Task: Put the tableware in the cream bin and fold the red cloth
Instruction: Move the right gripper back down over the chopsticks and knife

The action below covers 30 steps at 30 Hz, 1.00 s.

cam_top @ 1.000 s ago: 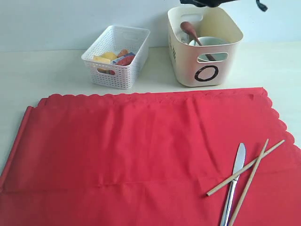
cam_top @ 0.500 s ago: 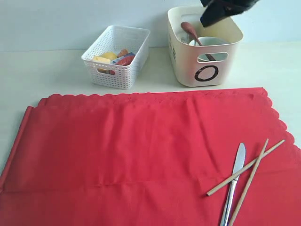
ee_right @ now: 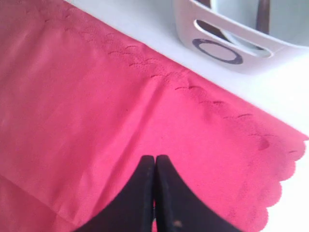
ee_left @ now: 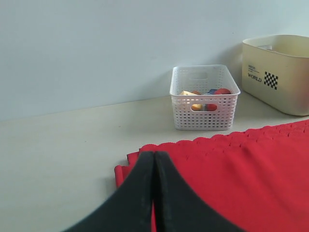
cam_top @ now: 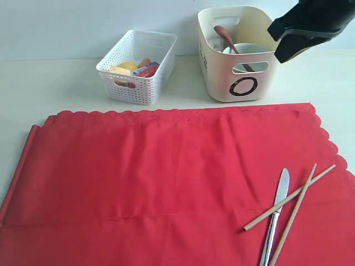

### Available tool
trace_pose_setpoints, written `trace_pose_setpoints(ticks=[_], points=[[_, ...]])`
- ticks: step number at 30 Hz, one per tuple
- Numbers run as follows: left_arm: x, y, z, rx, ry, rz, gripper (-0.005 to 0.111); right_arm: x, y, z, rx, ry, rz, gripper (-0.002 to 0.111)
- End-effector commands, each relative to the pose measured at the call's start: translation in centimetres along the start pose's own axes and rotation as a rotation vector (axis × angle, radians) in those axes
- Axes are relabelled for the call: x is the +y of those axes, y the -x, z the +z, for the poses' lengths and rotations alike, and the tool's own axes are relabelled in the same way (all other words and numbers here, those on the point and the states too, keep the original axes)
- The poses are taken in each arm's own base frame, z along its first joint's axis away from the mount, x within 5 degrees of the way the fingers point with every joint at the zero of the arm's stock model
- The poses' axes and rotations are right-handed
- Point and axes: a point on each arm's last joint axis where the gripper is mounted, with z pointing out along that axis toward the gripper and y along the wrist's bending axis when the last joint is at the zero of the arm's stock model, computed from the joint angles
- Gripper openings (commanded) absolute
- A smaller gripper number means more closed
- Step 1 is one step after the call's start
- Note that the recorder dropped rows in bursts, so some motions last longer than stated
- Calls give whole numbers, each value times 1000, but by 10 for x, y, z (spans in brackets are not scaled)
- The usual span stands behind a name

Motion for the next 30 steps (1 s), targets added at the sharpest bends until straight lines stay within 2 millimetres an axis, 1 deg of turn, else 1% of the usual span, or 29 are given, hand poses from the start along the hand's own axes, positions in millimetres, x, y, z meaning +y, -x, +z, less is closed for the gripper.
trace_pose_setpoints(ticks=[1,3,5,8,11,15,19,23,24,25,26,27,28,29,30], points=[[0,-1,0,-5,-6,-3,1,3,-10,-19,-22,-56,-118,0],[0,-1,0,-5,-6,-3,1,5,-19,-24,59,-55,-185,0],[0,-1,0,-5,-6,-3,1,4,-28,-25,144,-59,-210,0],[0,-1,0,-5,-6,-1,1,4,-37,-23,179,-77,-232,0],[0,-1,0,-5,-6,-1,1,17,-44,-11,219,-66,-348,0],[0,-1,0,-5,-6,-1,1,41,-51,8,292,-79,-558,0],[0,-1,0,-5,-6,-4,1,55,-60,23,370,-94,-701,0],[0,-1,0,-5,-6,-4,1,63,-73,37,440,-47,-841,0],[0,-1,0,-5,-6,-4,1,65,-79,44,473,-29,-862,0],[0,-1,0,-5,-6,-4,1,64,-81,48,487,-31,-867,0],[0,-1,0,-5,-6,-1,1,58,-88,56,536,-58,-901,0],[0,-1,0,-5,-6,-1,1,55,-90,58,565,-82,-927,0],[0,-1,0,-5,-6,-1,1,47,-96,64,624,-136,-969,3],[0,-1,0,-5,-6,-1,1,45,-97,71,587,-171,-978,13],[0,-1,0,-5,-6,-4,1,49,-94,78,485,-163,-964,25]])
